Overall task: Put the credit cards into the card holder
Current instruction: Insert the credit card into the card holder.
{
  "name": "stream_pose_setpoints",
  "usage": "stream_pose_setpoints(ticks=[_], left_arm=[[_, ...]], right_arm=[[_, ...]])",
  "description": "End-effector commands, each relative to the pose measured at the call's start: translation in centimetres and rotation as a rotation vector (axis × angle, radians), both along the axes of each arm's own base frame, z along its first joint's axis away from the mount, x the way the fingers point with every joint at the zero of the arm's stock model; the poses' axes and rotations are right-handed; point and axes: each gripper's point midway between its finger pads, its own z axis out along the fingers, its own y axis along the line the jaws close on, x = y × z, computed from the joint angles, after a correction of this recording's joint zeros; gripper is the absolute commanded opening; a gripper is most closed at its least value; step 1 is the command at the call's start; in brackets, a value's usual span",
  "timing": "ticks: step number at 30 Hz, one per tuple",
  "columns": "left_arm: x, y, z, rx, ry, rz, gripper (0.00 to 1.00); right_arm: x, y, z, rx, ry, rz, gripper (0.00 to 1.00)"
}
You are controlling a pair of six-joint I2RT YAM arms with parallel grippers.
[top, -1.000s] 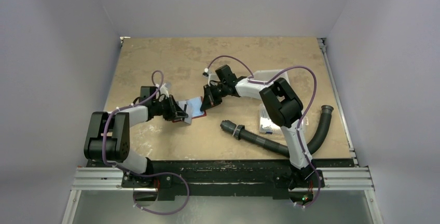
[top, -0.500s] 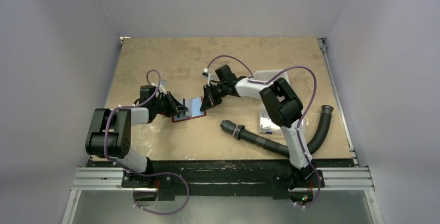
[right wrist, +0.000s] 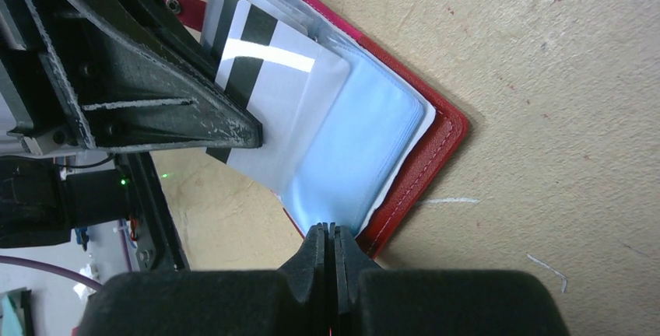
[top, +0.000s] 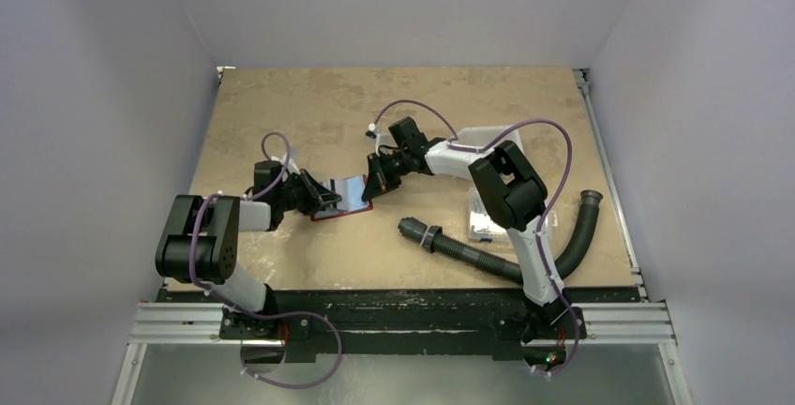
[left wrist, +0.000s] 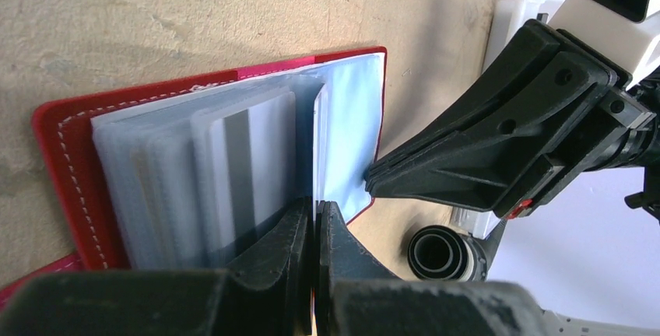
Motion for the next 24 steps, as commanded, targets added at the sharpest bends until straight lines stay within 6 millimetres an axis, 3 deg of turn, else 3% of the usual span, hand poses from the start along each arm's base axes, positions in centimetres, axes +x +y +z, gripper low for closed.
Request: stream_pose_setpoints(ticks=[1, 4, 9, 15, 24], left_arm=[[-0.3, -0.8, -0.1, 0.023, -0.015, 0.038, 0.0], [-0.1, -0.8, 0.4, 0.088, -0.037, 0.061, 0.09], [0.0, 1.1, 0.1, 0.26, 0.008, 0.085, 0.3], [-0.8, 1.9, -0.2, 0.327, 0.051, 0.06, 0.42], [-0.6, 1.5, 0.2, 0.324, 0.044, 0.03, 0.49]], right_arm=[[-0.4, -2.5, -5.1, -0.148, 0.035, -0.049, 0.0], [-0.5, -2.5, -4.9, -0.145, 0.034, -0.05, 0.0], [-0.3, -2.4, -4.6, -0.141, 0.025, -0.051, 0.0], [-0.5, -2.5, -4.8, -0.145, 0.027, -0.047, 0.0], [-0.9, -2.8, -5.0, -0.147, 0.03, -0.042, 0.0]])
